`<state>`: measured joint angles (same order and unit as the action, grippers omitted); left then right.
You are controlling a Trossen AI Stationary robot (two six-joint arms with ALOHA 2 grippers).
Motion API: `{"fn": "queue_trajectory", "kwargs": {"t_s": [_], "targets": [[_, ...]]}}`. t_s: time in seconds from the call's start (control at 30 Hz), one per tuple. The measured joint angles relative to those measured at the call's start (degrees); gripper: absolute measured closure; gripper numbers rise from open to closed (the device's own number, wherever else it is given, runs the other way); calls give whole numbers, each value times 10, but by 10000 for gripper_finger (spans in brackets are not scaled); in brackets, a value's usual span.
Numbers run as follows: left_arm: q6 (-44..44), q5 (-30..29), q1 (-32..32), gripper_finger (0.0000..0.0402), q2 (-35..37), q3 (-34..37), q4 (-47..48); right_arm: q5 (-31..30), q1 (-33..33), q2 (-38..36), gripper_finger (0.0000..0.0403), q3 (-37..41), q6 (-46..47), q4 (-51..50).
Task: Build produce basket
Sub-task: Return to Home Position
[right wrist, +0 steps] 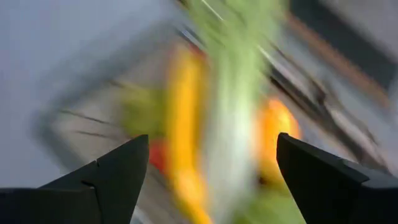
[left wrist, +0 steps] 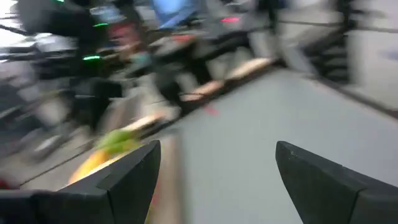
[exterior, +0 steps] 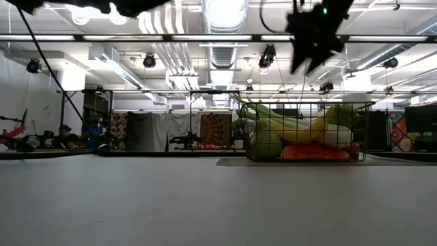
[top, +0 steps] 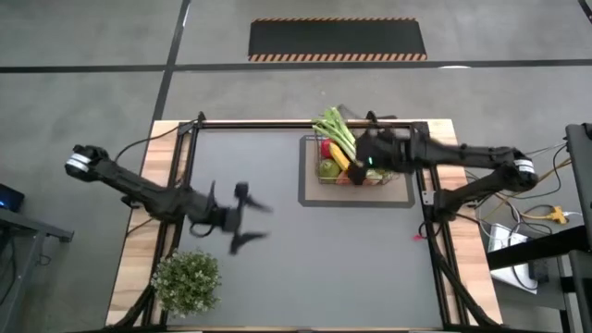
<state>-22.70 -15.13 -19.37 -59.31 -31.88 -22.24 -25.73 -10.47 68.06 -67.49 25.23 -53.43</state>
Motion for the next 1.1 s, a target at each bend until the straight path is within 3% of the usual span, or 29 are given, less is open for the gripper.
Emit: {"fn": "queue_trajectory", "kwargs": {"t_s": [0.13,0.27,0.4,0.53,0.7,0.83,0.97,1.1], "targets": [[-1,1,-98,103,52,0,76,13,121,-23,76,93,-197,293],[-2,-18,-146,103,89,25,98,102,208,-21,76,222,-391,628],[-2,-76,-144,103,134,89,57,185,236,9,77,346,-485,923],[-2,-116,-130,103,184,163,-34,183,226,38,77,442,-522,1111],[-4,-118,-110,103,265,216,-75,175,171,12,77,507,-503,1185],[-24,-117,-71,107,315,227,-78,249,98,-40,77,531,-484,1175],[-32,-119,-18,131,344,231,-39,327,20,-113,77,535,-461,1102],[-5,-118,13,170,382,232,47,333,-17,-192,77,541,-457,1022]]}}
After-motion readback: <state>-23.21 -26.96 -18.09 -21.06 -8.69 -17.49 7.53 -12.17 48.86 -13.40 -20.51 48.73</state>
